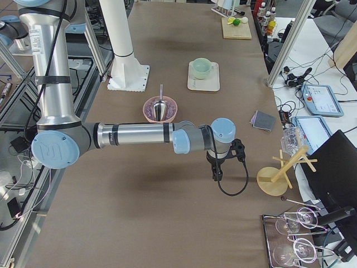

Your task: Stack green bowls together

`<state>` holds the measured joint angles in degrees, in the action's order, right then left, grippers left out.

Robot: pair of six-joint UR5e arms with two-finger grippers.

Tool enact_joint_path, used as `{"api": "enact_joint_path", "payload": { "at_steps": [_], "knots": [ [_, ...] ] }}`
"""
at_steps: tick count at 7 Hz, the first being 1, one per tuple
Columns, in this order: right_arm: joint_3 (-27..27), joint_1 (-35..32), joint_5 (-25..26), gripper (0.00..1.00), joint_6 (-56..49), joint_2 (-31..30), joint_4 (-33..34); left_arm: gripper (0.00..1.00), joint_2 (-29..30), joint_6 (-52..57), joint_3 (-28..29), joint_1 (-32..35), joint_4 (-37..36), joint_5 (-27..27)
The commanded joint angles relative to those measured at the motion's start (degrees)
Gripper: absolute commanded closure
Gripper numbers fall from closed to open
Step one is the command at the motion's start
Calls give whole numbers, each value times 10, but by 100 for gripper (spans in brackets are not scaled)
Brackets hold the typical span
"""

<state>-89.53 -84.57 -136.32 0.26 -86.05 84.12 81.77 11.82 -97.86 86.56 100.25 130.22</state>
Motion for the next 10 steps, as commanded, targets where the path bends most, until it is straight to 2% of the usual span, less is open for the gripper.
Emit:
{"api": "enact_joint_path", "payload": {
  "at_steps": [1, 2, 4, 8, 10],
  "knots": [
    [3, -2, 6, 0, -5, -2, 0, 2, -11, 13, 22, 42, -1, 3],
    [2, -2, 17, 0, -4, -3, 0, 2, -7, 7, 17, 43, -17, 3],
    [3, -2, 35, 0, -1, -6, 1, 2, 40, 7, -15, 64, -161, 25],
    [1, -2, 45, 0, -1, -14, 0, 2, 34, -13, -2, 63, -184, 44],
    [-5, -2, 43, 0, 1, -18, -3, 2, 33, -112, 3, 63, -179, 65]
  ]
}}
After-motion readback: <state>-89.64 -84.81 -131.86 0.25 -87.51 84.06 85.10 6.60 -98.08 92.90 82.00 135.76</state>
